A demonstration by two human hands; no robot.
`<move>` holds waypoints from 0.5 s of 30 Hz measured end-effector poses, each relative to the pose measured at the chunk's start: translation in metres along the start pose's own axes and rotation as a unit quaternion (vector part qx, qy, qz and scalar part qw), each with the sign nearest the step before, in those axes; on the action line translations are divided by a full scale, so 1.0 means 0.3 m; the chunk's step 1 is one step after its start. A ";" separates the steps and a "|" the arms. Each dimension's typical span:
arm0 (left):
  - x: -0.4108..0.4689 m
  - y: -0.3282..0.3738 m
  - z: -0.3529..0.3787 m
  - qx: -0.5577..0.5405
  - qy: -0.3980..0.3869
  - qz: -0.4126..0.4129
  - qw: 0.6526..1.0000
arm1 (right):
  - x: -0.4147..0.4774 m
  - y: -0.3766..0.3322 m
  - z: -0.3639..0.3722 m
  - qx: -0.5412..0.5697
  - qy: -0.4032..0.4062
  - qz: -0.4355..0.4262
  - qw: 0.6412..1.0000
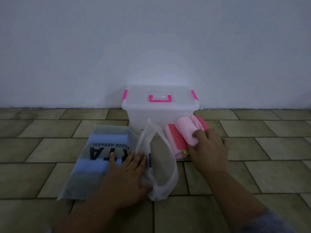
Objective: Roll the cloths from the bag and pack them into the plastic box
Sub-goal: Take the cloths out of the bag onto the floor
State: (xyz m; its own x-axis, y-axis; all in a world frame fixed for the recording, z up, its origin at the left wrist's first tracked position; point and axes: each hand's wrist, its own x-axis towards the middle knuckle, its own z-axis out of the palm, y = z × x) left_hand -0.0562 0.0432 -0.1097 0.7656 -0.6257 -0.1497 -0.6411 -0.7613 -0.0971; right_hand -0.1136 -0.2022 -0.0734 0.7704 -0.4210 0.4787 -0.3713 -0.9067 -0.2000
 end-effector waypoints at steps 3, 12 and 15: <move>-0.014 0.001 -0.002 -0.005 0.000 0.011 1.000 | -0.025 -0.035 -0.027 0.040 -0.001 0.038 0.998; 0.056 -0.203 -0.122 -0.309 0.276 -0.224 0.882 | -0.280 -0.099 0.028 0.078 -0.205 -0.071 0.973; 0.114 -0.343 -0.131 -0.319 0.169 -0.355 0.862 | -0.343 -0.051 0.051 0.058 -0.238 -0.034 0.969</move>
State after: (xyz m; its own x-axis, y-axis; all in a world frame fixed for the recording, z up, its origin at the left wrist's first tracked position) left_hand 0.0381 0.0935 -0.0662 0.9940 0.1050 0.0315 0.0724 -0.8443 0.5310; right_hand -0.1794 -0.1454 -0.1326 0.9533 -0.2977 0.0511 -0.2712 -0.9181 -0.2891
